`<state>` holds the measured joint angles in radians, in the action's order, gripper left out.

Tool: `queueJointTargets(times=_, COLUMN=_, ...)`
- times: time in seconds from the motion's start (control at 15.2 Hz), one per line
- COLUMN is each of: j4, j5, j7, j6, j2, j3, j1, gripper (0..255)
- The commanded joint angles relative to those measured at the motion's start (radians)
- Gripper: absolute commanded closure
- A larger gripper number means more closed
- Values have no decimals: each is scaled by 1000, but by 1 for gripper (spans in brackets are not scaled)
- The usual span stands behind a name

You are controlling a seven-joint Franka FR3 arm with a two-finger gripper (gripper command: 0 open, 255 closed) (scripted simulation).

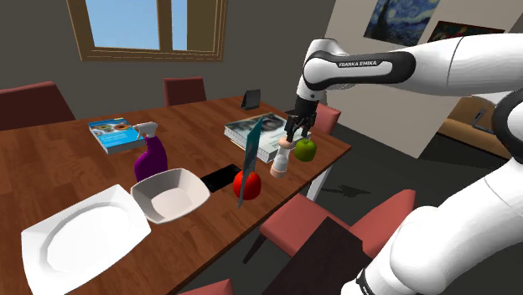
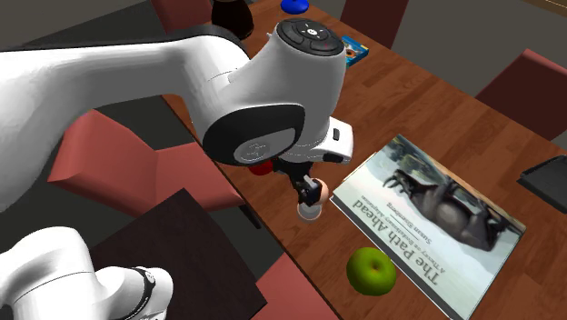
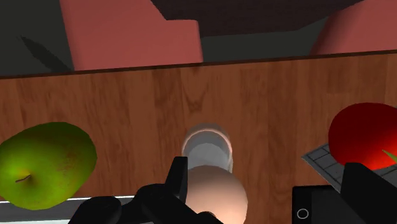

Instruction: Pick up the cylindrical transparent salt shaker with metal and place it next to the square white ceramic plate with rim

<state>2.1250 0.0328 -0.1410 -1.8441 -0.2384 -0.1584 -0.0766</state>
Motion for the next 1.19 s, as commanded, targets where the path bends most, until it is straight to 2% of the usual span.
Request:
queueJointTargets(times=0.0, j4=-60, j5=4, j7=-31, j6=-11, j2=81, j3=-13, j1=-4, gripper=0)
queueJointTargets(times=0.2, j4=-120, j5=7, j7=-67, j6=-20, j2=157, j3=-28, j1=-13, gripper=0)
queueJointTargets(times=0.66, j4=-35, j5=6, j7=-69, j6=-121, j2=174, j3=-30, j1=-15, gripper=0)
queueJointTargets(times=1.12, j4=-35, j5=6, j7=-69, j6=-121, j2=174, j3=-30, j1=-15, gripper=0)
